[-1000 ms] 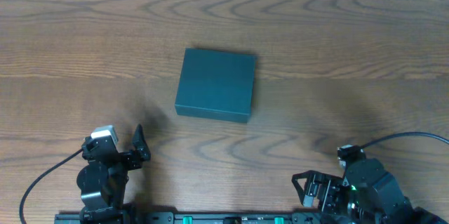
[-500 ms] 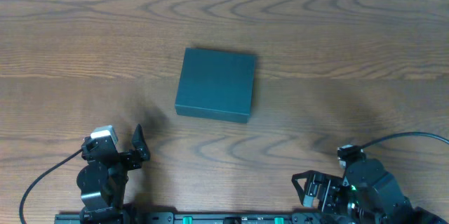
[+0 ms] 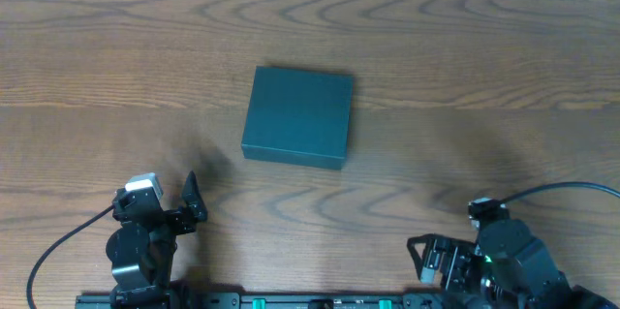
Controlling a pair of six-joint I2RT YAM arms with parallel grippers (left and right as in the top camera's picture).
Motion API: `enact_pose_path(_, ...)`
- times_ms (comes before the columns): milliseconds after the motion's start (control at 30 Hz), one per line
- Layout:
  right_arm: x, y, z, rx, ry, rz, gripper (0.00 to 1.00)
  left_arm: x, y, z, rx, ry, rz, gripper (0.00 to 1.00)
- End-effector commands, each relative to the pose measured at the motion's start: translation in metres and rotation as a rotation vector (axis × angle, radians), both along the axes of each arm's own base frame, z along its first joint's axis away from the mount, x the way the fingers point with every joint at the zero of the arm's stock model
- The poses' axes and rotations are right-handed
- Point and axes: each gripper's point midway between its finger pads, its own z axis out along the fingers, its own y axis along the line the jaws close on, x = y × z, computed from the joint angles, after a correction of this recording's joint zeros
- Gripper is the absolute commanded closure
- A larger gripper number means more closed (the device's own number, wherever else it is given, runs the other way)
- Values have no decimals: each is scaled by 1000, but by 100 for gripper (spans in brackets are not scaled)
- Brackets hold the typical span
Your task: Pack container
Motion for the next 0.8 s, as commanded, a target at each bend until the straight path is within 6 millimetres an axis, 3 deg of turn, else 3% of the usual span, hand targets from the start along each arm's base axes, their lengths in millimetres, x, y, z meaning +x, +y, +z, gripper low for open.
enact_pose_path(0, 25, -11, 14, -90, -172, 0, 1, 0, 1, -8, 17, 13, -1, 5)
enact_pose_path(100, 55, 4, 47, -130, -460, 144, 1, 0, 1, -8, 18, 13, -1, 5)
enact_pose_path(200, 69, 7, 52, -201, -640, 217, 1, 0, 1, -8, 18, 13, -1, 5)
enact_pose_path(500, 79, -20, -14, -305, -682, 105, 1, 0, 1, -8, 17, 13, -1, 5)
enact_pose_path(767, 80, -20, -74, -273, -614, 62, 1, 0, 1, -8, 17, 13, -1, 5)
